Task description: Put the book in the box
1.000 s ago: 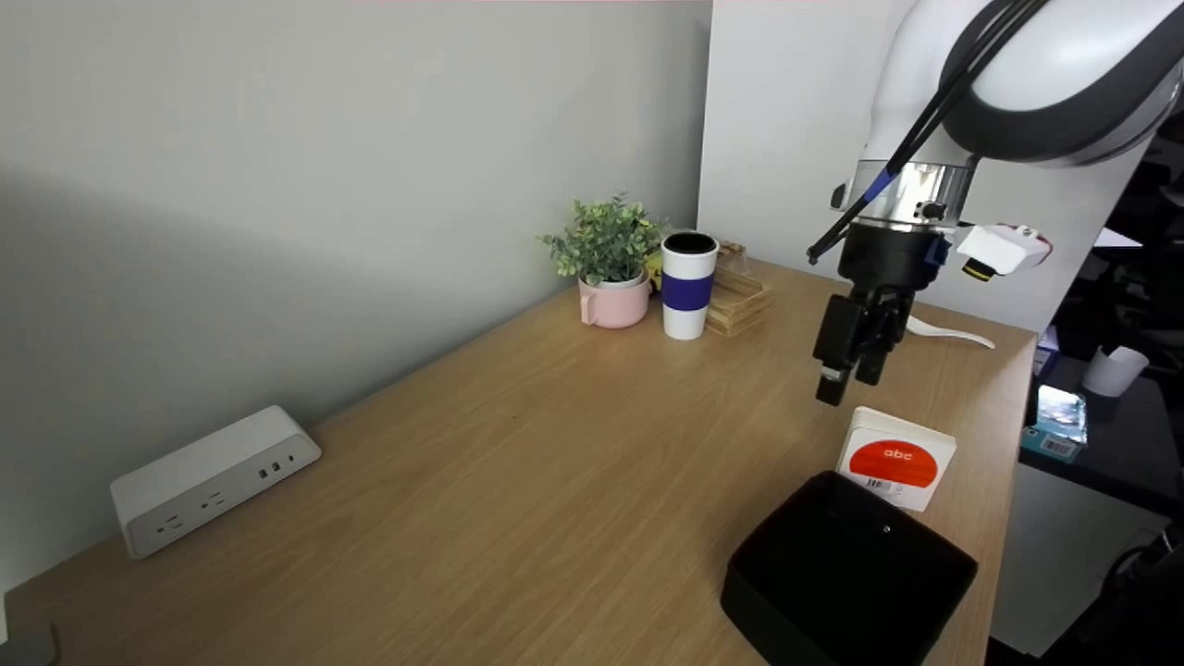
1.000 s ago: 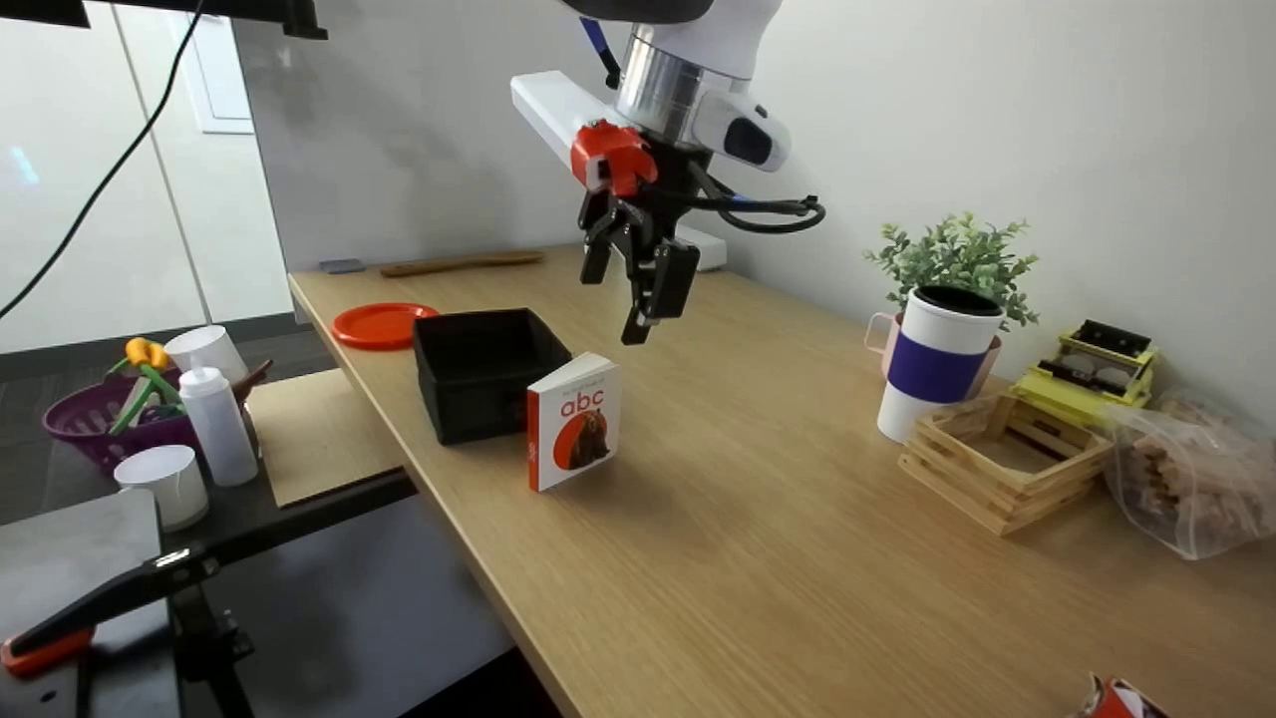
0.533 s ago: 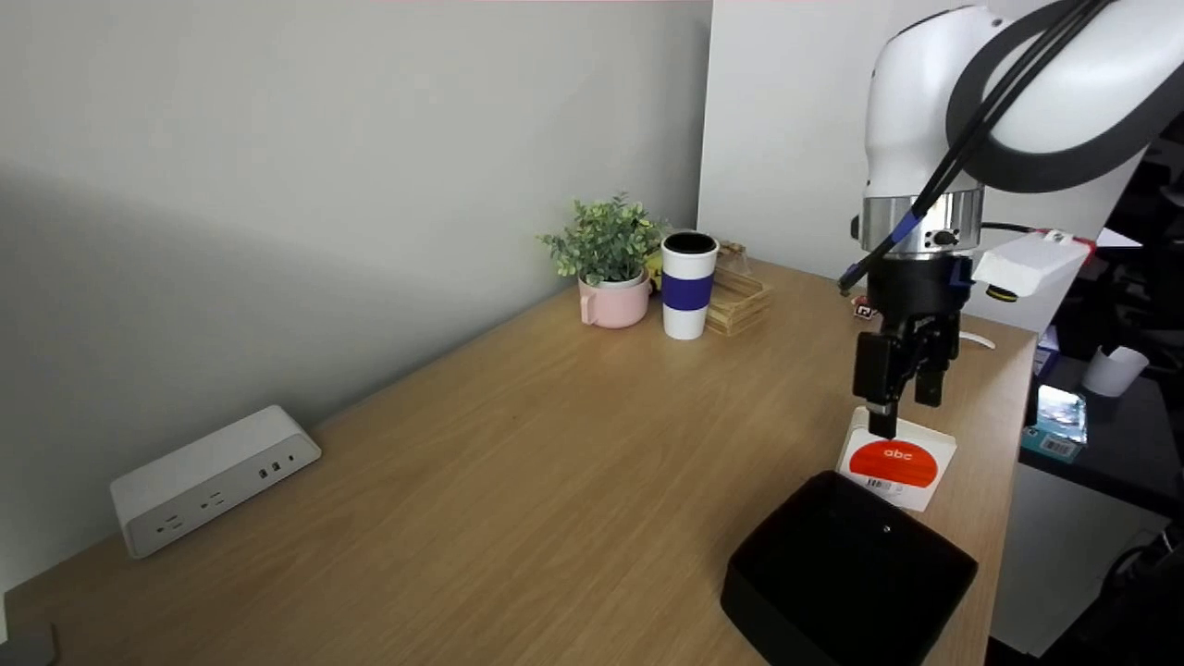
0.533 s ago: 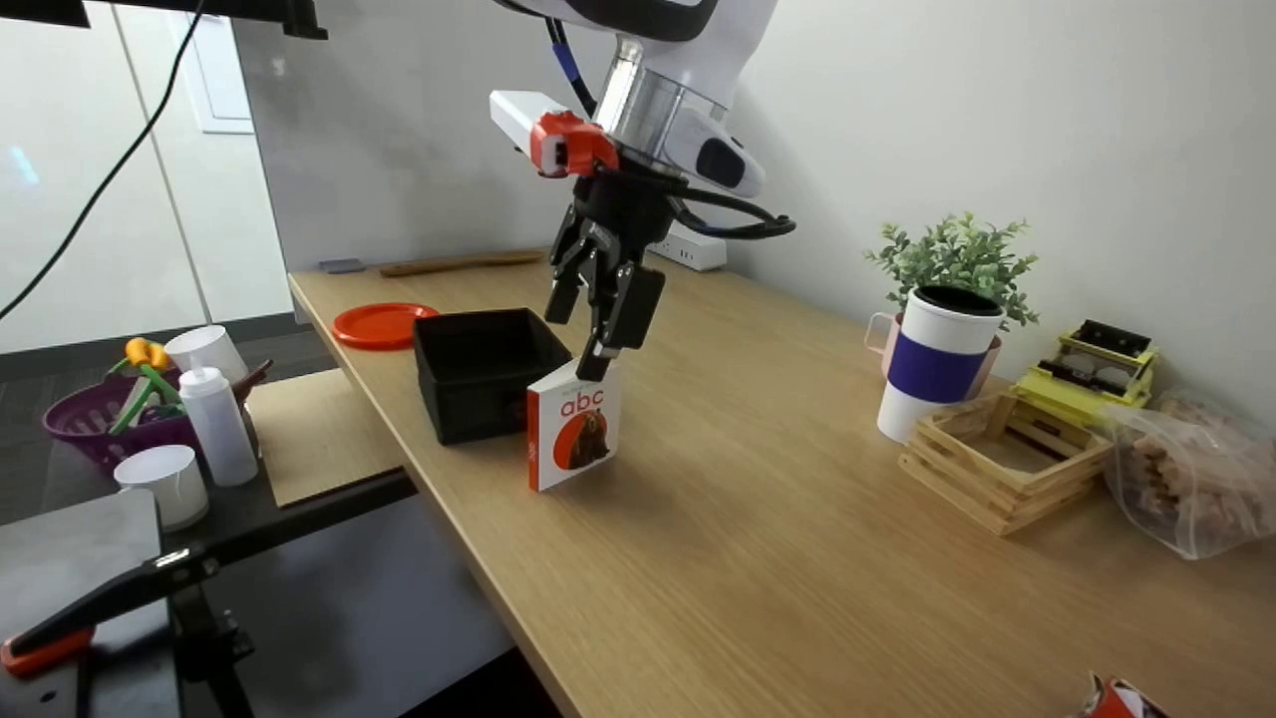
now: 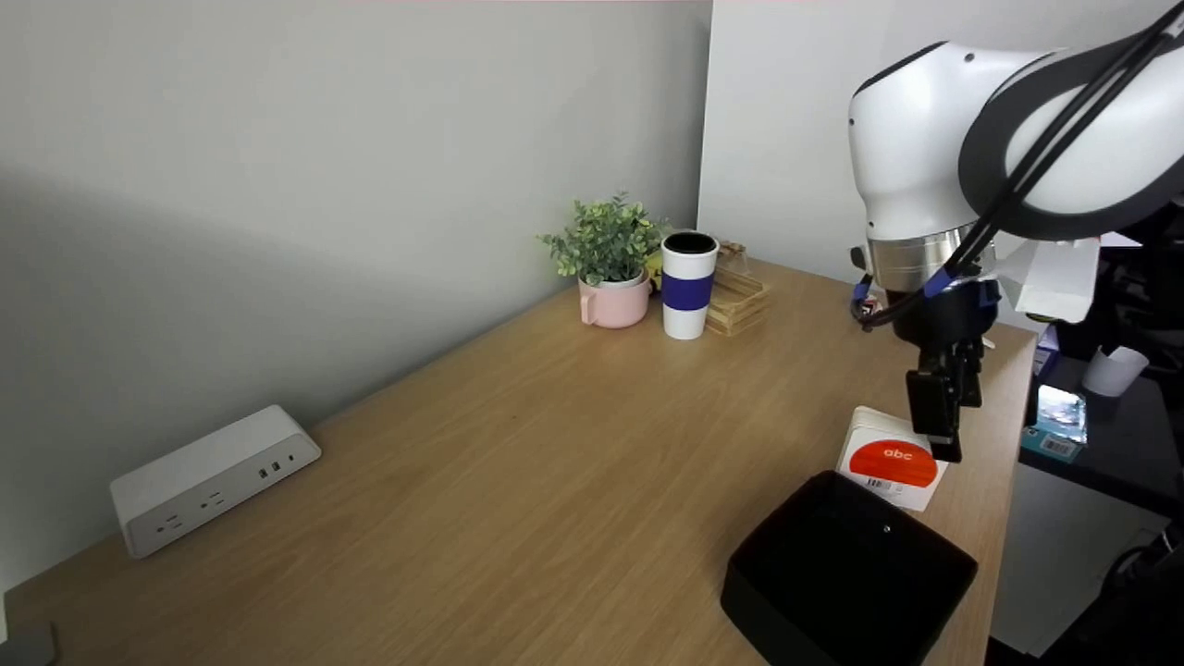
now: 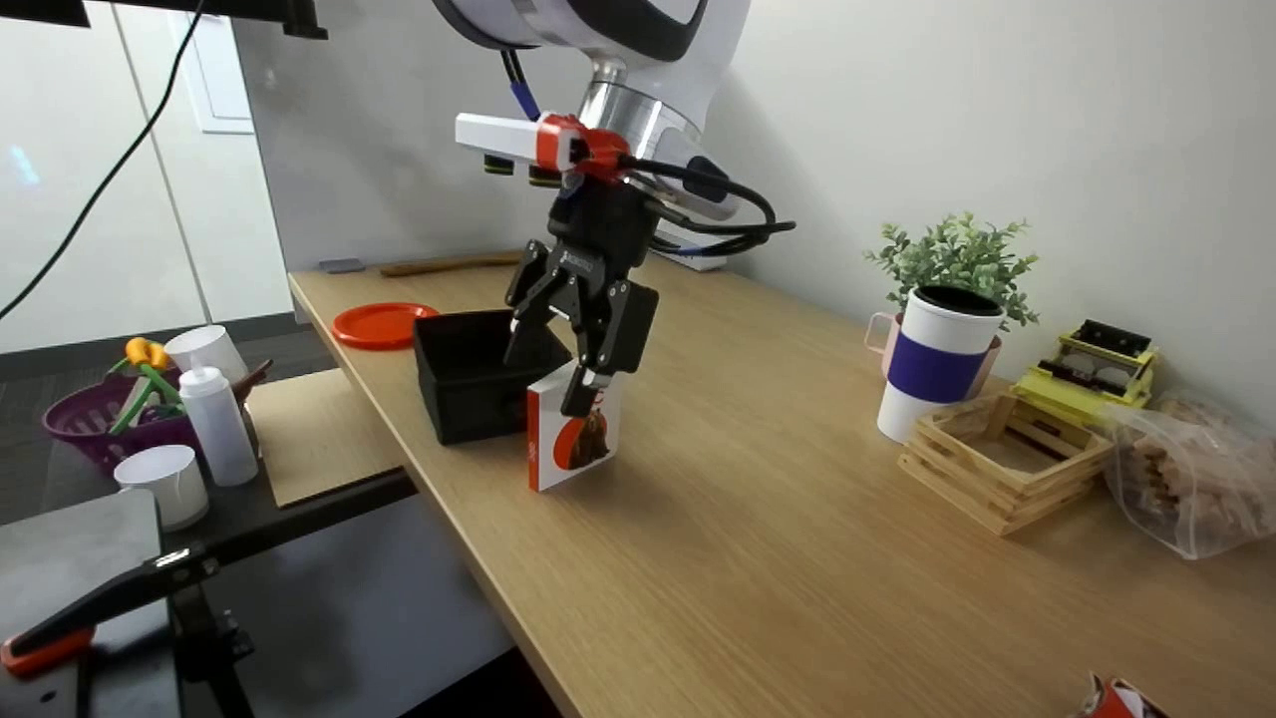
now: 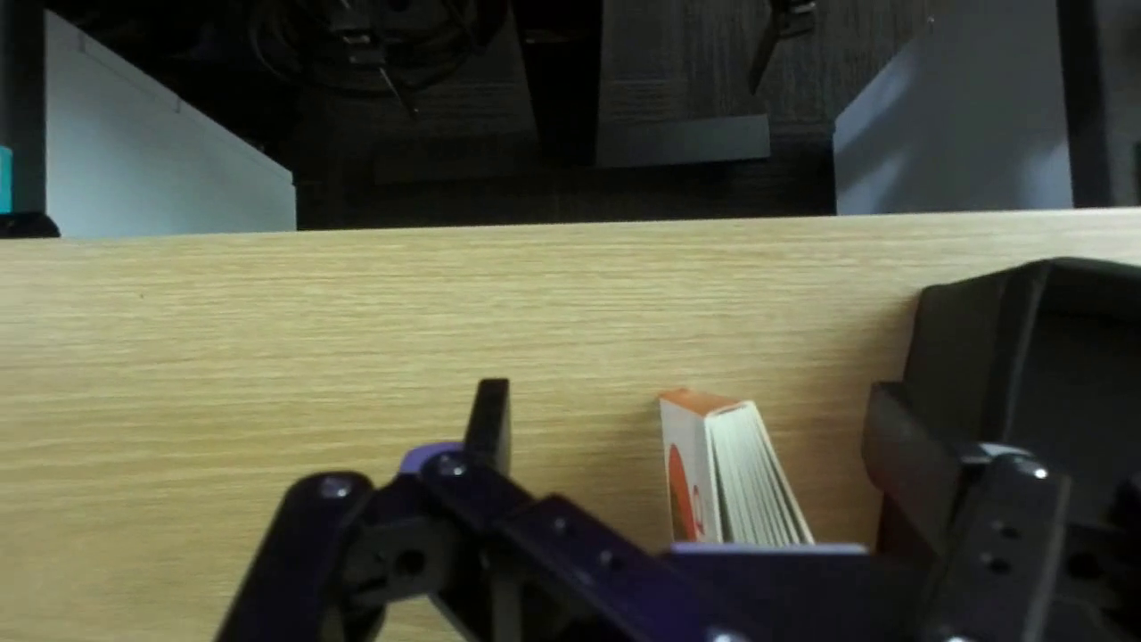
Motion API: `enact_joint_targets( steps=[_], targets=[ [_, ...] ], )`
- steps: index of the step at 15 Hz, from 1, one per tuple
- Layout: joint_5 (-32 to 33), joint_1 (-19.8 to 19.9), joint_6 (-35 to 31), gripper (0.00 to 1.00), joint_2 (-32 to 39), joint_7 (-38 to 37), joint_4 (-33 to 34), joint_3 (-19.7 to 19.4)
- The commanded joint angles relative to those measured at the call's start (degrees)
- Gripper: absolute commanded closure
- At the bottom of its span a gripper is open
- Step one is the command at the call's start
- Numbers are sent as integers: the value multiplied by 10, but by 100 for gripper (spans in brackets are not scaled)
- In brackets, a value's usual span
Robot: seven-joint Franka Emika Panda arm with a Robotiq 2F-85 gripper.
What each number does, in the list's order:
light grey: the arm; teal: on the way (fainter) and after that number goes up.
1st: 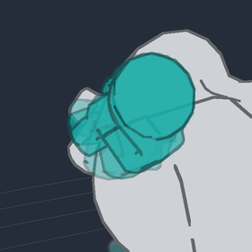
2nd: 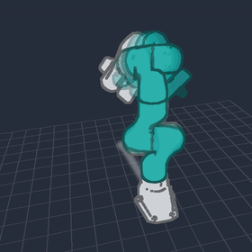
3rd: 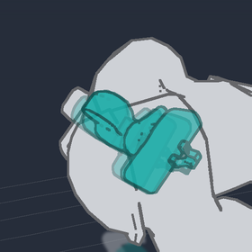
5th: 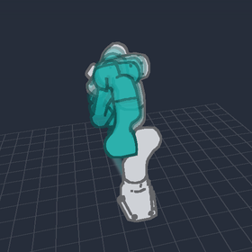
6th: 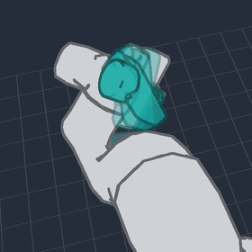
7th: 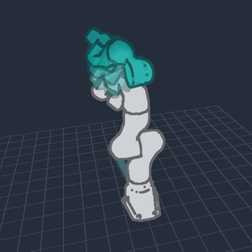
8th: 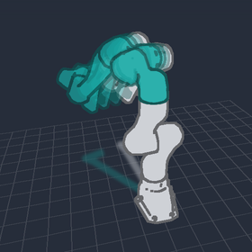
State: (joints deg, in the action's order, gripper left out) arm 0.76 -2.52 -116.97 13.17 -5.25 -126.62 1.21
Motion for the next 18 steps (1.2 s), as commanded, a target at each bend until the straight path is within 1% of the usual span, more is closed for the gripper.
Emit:
enact_joint_targets(
  steps=[1, 5, 9, 11, 12, 13, 15, 17, 18],
  targets=[
    [40, -4, 14, 0, 18, 53, 18, 5],
    [66, -1, -4, 0, 24, 116, 18, 9],
    [63, 7, -10, 0, 35, 213, 29, 15],
    [63, 8, -9, 0, 42, 246, 37, 15],
    [62, 7, -7, 0, 42, 242, 37, 14],
    [59, 4, -2, 0, 28, 223, 24, 13],
    [59, 4, -2, 0, 33, 228, 28, 13],
    [54, 4, -4, 0, 34, 196, 24, 9],
    [48, 7, -5, 0, 38, 200, 29, 10]
  ],
)
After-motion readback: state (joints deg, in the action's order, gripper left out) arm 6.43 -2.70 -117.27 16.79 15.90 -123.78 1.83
